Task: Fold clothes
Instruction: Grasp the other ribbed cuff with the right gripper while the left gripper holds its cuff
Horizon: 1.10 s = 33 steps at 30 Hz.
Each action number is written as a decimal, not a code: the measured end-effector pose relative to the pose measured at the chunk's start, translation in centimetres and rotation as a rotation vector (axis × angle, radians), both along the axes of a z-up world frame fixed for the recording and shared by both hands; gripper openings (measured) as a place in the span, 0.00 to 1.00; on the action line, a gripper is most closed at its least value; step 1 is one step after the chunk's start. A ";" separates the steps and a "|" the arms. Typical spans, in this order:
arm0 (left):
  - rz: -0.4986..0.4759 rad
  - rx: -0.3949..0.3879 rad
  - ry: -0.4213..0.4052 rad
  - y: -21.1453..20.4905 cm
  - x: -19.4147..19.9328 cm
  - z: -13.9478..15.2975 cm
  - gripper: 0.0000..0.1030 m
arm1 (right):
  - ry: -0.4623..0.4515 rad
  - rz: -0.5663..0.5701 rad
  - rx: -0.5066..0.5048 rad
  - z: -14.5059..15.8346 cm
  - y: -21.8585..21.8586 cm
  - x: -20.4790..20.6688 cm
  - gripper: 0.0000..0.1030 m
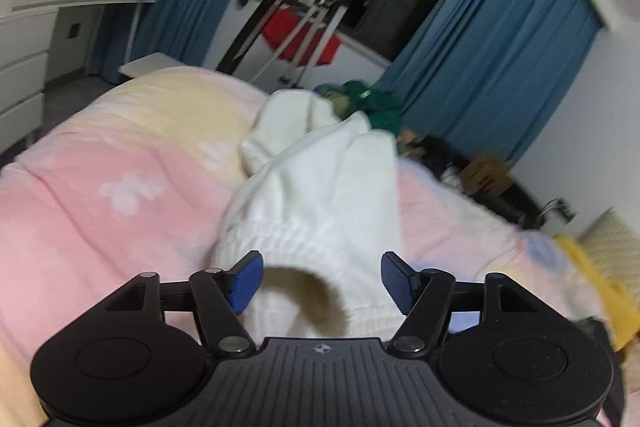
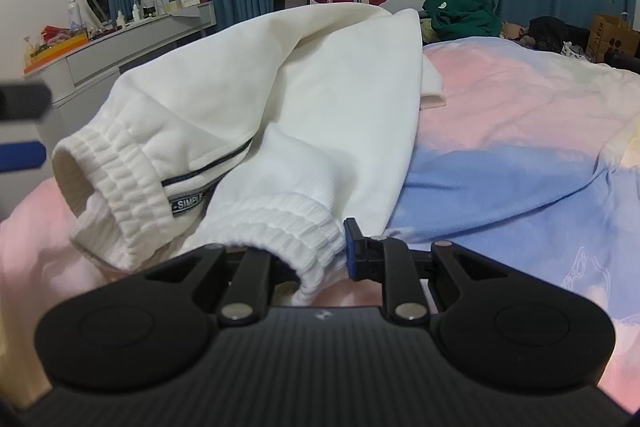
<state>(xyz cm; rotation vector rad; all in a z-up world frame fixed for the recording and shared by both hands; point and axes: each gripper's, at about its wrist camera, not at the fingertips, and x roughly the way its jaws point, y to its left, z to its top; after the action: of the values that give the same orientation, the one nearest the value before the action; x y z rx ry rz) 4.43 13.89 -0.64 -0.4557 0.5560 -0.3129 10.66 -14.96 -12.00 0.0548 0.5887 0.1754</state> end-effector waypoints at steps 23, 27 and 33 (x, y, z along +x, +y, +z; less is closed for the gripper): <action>-0.068 -0.136 0.182 -3.4 6.4 -6.1 0.70 | -0.002 -0.010 -0.005 0.6 0.1 -0.5 0.19; -0.058 -0.088 0.176 -4.5 7.6 -5.9 0.61 | 0.005 -0.015 0.002 0.5 -0.1 -0.4 0.19; -0.030 -0.040 0.170 -6.0 9.4 -5.3 0.28 | 0.023 -0.018 0.011 -0.3 -0.8 -0.5 0.19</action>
<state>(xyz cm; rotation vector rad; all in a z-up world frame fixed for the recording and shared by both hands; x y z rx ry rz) 13.86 7.86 -5.92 -0.5158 0.7238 -0.3160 10.21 -15.72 -12.32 0.0730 0.6097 0.1611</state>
